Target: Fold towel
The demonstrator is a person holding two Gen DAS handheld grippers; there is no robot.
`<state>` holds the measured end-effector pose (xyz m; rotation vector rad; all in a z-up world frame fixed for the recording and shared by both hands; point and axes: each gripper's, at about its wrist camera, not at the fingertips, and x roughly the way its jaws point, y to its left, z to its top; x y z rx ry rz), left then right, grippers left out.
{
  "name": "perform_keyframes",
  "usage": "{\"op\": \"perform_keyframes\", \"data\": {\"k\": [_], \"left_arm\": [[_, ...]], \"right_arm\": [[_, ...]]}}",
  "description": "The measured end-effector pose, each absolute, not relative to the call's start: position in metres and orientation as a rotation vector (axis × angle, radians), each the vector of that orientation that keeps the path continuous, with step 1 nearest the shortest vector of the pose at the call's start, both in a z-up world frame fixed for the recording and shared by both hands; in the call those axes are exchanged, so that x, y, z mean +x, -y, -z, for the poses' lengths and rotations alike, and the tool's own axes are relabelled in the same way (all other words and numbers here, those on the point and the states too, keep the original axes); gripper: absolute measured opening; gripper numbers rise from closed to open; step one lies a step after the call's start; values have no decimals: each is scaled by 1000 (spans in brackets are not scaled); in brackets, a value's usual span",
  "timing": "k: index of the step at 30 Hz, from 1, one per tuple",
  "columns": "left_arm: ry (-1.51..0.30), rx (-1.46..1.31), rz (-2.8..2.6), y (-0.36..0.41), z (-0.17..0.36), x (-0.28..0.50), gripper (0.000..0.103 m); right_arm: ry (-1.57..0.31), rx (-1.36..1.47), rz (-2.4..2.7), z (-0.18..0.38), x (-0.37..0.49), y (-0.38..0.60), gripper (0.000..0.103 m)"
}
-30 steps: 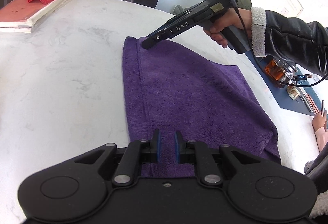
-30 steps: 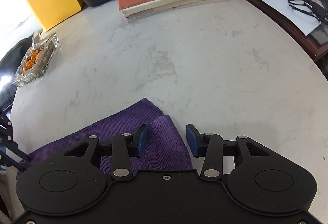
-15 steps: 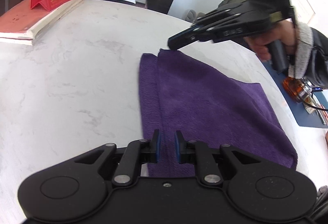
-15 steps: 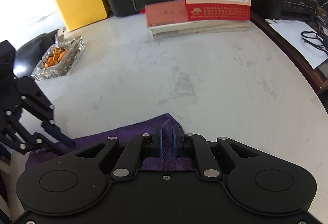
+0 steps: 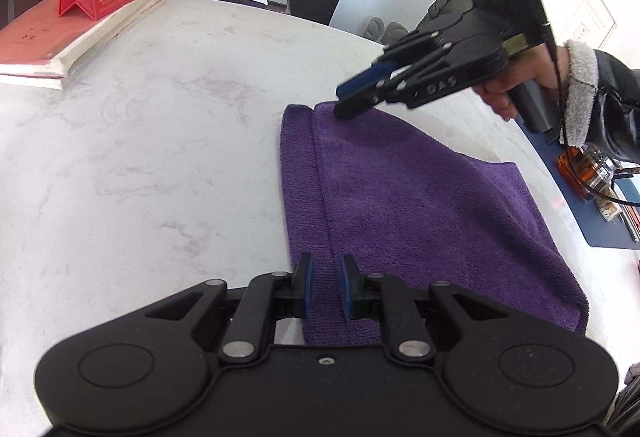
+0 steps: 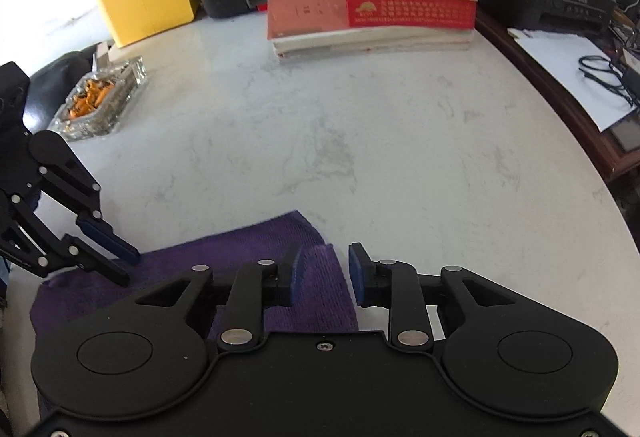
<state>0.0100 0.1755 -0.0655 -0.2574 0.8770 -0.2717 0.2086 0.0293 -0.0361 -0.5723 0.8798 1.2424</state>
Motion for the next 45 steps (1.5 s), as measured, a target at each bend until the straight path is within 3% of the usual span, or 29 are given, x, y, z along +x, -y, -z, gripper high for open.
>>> {"op": "perform_keyframes", "data": {"k": [4, 5, 7, 9, 24, 33, 45], "left_arm": [[-890, -231, 240, -173, 65, 16, 13], [-897, -223, 230, -172, 65, 17, 13], [-908, -208, 212, -169, 65, 18, 13], [-913, -201, 205, -168, 65, 19, 13], [-933, -214, 210, -168, 65, 21, 13], [-937, -207, 220, -168, 64, 19, 13], [-921, -192, 235, -166, 56, 14, 13]], "right_arm": [[-910, -580, -1284, 50, 210, -33, 28], [-902, -591, -1289, 52, 208, -33, 25], [-874, -610, -1291, 50, 203, -33, 9], [-847, -604, -1301, 44, 199, -30, 5], [-685, -503, -1477, -15, 177, -34, 3], [-798, -565, -1429, 38, 194, -55, 3], [-808, -566, -1387, 57, 199, -56, 3]]}}
